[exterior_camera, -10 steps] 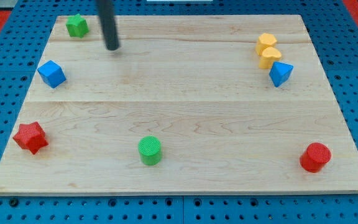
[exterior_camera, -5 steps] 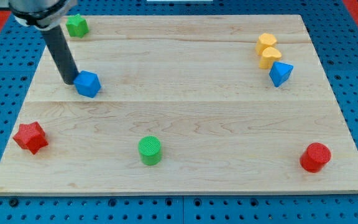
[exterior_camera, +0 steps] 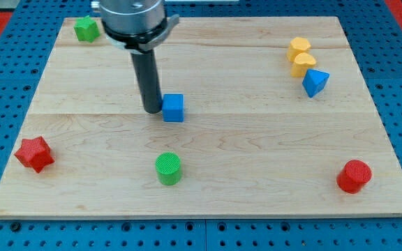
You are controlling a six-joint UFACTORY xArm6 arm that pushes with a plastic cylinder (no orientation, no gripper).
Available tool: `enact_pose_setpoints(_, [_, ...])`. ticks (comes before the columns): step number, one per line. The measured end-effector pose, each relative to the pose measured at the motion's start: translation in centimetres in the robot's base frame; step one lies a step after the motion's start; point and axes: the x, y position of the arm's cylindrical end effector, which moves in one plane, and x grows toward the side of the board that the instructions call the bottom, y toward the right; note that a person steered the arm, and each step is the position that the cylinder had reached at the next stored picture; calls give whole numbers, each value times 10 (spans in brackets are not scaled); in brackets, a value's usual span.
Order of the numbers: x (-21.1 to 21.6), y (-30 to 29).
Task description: Push the blue cube towards bottom of blue triangle
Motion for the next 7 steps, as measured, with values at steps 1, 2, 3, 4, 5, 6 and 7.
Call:
enact_pose_setpoints(1, [0,31])
enact_pose_setpoints(2, [0,59])
enact_pose_setpoints(3, [2,86])
enact_pose_setpoints(4, [16,101])
enact_pose_setpoints(5, [25,116])
enact_pose_setpoints(6, [23,133])
enact_pose_setpoints(7, [22,144])
